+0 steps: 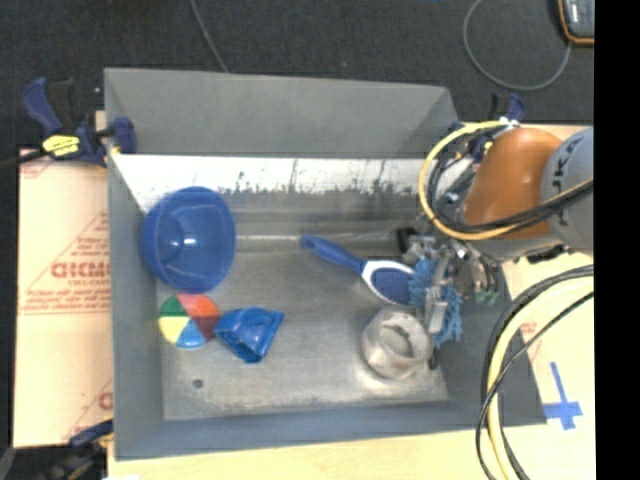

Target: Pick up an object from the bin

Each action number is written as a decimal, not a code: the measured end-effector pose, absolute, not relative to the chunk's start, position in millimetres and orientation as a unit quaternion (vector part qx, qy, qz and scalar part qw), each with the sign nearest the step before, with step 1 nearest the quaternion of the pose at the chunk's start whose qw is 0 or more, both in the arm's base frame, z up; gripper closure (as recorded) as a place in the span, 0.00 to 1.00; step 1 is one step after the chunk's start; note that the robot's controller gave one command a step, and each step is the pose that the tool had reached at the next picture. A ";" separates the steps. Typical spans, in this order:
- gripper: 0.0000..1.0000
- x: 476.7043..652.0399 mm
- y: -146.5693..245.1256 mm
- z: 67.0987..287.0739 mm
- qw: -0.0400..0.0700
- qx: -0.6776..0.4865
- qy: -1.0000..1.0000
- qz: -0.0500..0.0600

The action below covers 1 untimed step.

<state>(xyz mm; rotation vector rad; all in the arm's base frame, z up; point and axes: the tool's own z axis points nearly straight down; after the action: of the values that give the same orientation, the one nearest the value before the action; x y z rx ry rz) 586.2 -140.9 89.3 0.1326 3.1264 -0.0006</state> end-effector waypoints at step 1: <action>0.00 579.0 -136.5 90.8 0.004 0.047 0.999 -0.001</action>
Offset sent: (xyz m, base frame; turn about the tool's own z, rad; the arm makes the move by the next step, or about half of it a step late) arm 0.0082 -0.0061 -0.0162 0.0091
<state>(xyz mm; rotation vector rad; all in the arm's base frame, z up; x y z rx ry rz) 579.0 -136.5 90.8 0.1488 3.1303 -0.0020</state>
